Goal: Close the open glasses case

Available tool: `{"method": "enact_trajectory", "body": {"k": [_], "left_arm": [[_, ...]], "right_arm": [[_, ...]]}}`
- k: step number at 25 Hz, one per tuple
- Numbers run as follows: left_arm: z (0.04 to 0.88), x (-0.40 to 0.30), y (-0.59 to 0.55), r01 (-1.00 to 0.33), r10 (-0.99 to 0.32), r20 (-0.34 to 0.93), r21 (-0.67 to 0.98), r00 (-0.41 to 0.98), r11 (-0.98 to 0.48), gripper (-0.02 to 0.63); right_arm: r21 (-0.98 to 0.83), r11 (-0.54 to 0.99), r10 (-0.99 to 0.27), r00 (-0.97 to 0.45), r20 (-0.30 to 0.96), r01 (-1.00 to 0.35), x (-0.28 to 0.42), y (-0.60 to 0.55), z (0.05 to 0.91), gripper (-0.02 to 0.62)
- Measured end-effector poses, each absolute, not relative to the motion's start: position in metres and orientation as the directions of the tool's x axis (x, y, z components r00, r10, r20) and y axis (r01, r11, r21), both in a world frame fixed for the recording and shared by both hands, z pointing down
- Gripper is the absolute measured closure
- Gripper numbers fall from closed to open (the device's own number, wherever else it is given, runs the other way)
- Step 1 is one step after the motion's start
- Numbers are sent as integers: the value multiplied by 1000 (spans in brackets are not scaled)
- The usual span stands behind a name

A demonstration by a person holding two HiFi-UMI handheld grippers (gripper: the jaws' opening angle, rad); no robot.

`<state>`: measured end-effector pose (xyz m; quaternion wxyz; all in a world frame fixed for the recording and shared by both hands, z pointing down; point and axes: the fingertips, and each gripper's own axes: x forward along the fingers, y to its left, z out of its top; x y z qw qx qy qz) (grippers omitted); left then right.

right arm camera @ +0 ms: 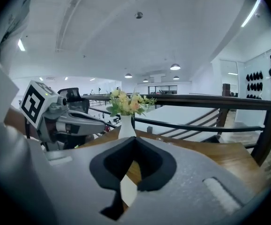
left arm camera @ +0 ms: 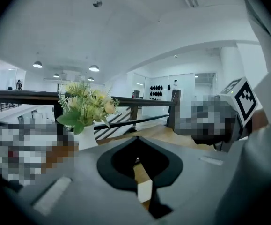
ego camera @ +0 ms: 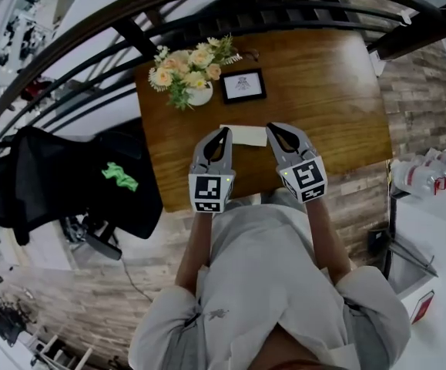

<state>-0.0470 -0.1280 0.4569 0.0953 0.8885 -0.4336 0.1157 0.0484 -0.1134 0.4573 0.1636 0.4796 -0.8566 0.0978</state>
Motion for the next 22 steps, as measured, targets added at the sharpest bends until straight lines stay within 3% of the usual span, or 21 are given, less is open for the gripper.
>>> {"method": "enact_trajectory", "body": {"k": [22], "left_arm": [[417, -67, -137, -792, -774, 193, 25, 603, -610, 588]], "right_arm": [[47, 490, -844, -459, 278, -871, 45, -124, 405, 594]]}}
